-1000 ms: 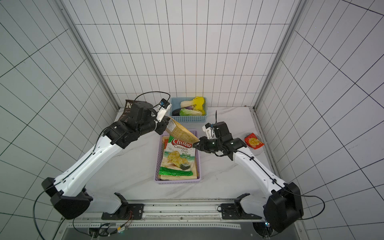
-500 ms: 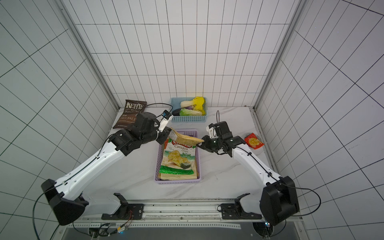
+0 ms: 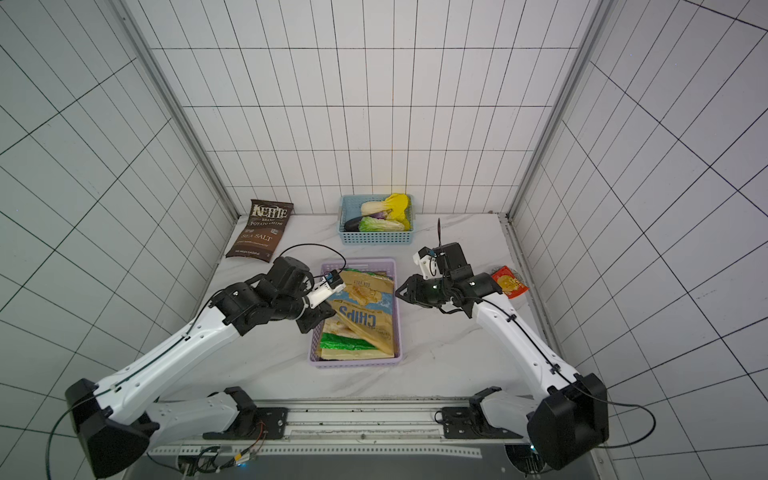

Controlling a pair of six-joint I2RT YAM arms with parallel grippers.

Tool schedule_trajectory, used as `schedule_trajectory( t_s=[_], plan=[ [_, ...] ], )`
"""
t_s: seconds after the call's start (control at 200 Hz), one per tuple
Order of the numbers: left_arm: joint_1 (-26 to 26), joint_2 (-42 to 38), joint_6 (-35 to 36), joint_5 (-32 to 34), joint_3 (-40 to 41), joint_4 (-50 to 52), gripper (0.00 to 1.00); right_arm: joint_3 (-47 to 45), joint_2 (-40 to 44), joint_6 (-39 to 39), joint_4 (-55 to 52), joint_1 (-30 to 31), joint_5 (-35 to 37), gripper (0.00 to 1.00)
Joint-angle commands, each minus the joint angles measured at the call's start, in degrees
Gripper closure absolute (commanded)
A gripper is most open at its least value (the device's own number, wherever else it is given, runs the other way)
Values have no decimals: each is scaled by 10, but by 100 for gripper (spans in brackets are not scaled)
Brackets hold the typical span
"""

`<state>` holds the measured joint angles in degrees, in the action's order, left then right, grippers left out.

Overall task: Put the potato chips into the basket
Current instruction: Place the potato chip in the basket.

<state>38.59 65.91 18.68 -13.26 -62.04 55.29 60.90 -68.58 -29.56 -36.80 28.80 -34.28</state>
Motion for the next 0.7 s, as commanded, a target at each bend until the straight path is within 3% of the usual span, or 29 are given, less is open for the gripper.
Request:
schedule_trajectory(
  t_s=[0.0,0.095,0.285,0.42,0.595,0.695],
  plan=[
    [3,-23,37,-49,14,38,53,34,17,45,-74,-8,-5,65],
    [2,-27,54,-34,17,58,30,36,19,50,-84,-8,-16,65],
    [-9,-32,129,-97,-49,165,6,31,-7,49,-68,39,-51,66],
    [-30,-27,154,-140,-87,191,3,29,-54,47,-55,107,-40,66],
    [-36,-2,91,-76,-35,46,8,10,-102,24,4,145,-33,65],
    [-34,24,83,-86,-3,-8,14,7,-132,14,26,162,-26,65]
  ],
)
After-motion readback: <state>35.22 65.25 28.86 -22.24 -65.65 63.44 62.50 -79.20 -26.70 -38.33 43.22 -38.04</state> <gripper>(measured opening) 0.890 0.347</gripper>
